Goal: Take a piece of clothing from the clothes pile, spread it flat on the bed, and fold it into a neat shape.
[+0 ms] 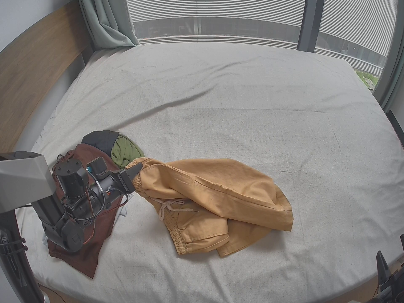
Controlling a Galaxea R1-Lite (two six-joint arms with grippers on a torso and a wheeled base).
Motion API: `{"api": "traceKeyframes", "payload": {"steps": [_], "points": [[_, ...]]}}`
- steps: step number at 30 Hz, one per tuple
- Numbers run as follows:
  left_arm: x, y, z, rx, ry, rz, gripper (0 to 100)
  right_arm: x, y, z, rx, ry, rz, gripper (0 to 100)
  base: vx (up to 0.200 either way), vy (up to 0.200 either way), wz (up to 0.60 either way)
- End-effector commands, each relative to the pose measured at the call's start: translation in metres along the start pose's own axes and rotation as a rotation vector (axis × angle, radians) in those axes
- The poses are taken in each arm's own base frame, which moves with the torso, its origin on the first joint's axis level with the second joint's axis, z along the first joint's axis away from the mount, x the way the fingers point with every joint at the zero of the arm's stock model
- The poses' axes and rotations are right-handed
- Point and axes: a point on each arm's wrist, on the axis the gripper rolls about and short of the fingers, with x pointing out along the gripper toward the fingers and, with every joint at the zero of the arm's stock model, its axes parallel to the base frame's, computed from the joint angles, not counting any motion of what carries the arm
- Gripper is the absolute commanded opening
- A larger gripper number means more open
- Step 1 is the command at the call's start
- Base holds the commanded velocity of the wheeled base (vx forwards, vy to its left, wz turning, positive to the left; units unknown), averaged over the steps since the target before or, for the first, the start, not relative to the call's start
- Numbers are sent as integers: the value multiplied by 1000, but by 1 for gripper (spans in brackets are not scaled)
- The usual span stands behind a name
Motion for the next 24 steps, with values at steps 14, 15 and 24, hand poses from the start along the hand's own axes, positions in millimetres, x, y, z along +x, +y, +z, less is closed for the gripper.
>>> {"api": "traceKeyframes", "payload": {"steps": [14, 15, 24], "points": [[2, -1, 3, 4, -15, -6, 0, 29, -1, 93, 55, 8, 126, 100, 0, 0, 0], [2, -1, 4, 5, -16, -7, 0, 32, -1, 88, 64, 39, 136, 100, 0, 0, 0], [2, -1, 3, 4, -14, -8, 0, 61, 0, 99, 90, 164, 113, 100, 0, 0, 0]]}}
